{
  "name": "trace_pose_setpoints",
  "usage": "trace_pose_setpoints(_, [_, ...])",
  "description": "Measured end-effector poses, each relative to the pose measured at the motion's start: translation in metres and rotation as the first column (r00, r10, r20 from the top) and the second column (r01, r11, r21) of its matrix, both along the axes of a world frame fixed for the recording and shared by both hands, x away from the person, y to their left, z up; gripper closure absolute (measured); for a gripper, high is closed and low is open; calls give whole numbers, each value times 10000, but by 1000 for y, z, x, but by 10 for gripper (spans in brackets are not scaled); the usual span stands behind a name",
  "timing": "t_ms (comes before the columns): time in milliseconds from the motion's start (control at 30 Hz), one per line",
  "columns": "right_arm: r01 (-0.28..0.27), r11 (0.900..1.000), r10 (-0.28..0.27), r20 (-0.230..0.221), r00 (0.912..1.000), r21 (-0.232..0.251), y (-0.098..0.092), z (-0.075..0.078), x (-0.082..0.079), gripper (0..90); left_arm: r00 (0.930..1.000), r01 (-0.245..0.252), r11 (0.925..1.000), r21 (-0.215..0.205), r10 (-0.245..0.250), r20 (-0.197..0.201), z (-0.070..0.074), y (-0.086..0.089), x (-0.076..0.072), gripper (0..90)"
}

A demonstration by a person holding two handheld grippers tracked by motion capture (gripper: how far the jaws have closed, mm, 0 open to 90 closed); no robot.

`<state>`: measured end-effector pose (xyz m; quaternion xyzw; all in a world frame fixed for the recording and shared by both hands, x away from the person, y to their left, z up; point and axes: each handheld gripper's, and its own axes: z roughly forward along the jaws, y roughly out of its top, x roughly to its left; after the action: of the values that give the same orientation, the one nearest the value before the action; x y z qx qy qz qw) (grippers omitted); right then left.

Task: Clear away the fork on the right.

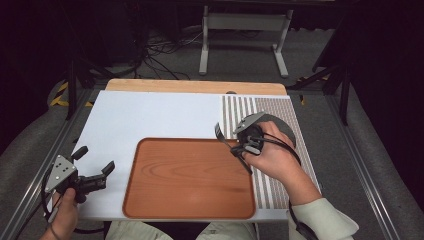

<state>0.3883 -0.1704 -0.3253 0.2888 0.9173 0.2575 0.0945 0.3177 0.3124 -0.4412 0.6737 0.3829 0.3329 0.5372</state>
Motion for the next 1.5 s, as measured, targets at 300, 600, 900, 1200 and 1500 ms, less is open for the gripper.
trace_pose_setpoints(300, [1091, 9930, -1132, -1015, 9884, -450, 11, -10, -1, 846, 10000, 7, 10000, 7, -7, 7, 0, 0, 0, 1])
trace_pose_setpoints(600, [2327, 9711, -2388, -2054, 9491, -537, 14, -21, 4, 845, 10000, 7, 10000, 31, -7, 7, 0, 0, 0, 1])
trace_pose_setpoints(900, [3420, 9372, -3461, -3048, 8873, -686, 18, -29, 11, 845, 10000, -6, 10000, 19, 6, 8, 0, 0, 0, 1])
trace_pose_setpoints(1200, [3913, 9125, -4075, -3519, 8427, -1195, 23, -42, 16, 844, 10000, 7, 10000, 19, -7, -2, 0, 0, 0, 1])
trace_pose_setpoints(1500, [4102, 8971, -4412, -3798, 8131, -1641, 25, -55, 19, 844, 10000, -6, 10000, 18, 6, 26, 0, 0, 0, 1])
